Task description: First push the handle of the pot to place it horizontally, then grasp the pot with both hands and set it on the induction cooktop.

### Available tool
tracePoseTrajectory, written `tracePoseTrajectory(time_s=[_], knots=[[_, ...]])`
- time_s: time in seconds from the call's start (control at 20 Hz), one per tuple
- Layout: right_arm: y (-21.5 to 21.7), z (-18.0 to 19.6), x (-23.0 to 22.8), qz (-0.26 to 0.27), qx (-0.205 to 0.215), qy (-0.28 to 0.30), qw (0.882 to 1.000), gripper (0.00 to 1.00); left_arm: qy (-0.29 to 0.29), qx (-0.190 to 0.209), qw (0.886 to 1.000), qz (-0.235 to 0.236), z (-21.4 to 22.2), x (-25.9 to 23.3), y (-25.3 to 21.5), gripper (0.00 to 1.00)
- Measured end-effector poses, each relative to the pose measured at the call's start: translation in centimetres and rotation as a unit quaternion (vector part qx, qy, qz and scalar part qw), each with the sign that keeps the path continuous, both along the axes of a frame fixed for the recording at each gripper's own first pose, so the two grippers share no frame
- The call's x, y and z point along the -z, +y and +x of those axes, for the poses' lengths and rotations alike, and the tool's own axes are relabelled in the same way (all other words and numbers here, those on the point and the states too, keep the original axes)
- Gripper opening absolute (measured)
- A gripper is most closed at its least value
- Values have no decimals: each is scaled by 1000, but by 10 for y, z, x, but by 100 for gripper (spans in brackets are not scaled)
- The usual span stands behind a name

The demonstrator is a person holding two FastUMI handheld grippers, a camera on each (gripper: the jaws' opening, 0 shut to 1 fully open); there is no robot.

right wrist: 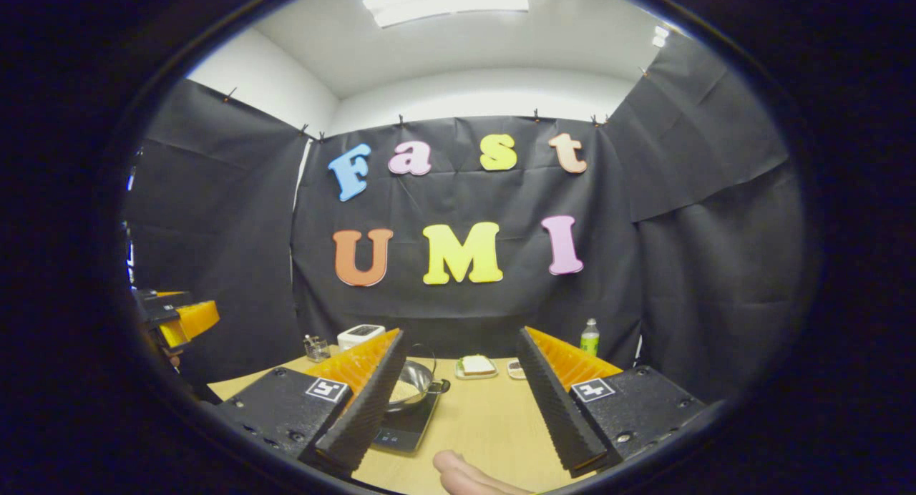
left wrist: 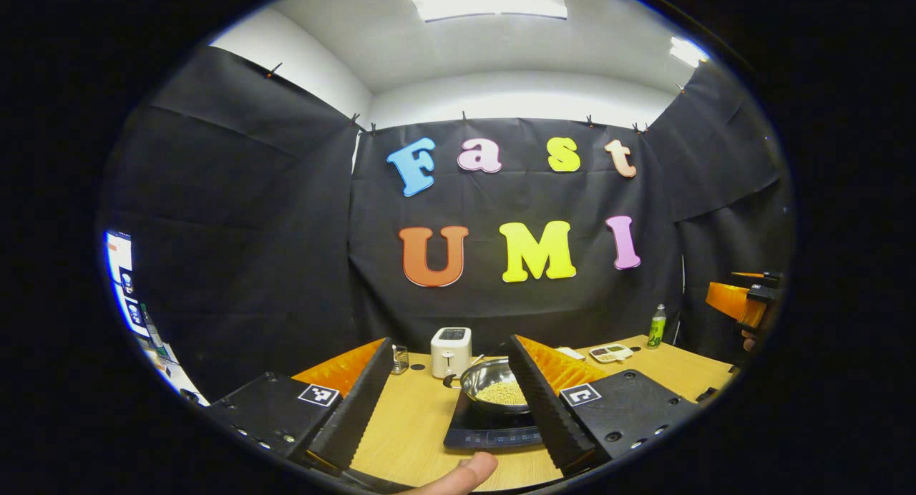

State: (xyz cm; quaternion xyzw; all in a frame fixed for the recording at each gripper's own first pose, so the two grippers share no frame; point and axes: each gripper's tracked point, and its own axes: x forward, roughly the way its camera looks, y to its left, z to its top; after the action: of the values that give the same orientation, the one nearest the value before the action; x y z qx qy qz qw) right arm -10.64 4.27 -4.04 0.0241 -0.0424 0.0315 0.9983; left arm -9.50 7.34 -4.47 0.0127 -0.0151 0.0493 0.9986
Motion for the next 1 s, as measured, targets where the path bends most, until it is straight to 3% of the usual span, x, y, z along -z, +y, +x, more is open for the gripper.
tracePoseTrajectory(time_s=[0.25,0.6,1.0], knots=[[-19,-4,-3,-1,34,-15,999,97,4,2,1000,9,1,6,-11,96],[-15,-5,2,11,24,-6,1000,97,11,26,1000,10,3,13,-34,96],[-29,0,2,20,43,0,999,98,8,13,1000,5,4,6,-30,96]])
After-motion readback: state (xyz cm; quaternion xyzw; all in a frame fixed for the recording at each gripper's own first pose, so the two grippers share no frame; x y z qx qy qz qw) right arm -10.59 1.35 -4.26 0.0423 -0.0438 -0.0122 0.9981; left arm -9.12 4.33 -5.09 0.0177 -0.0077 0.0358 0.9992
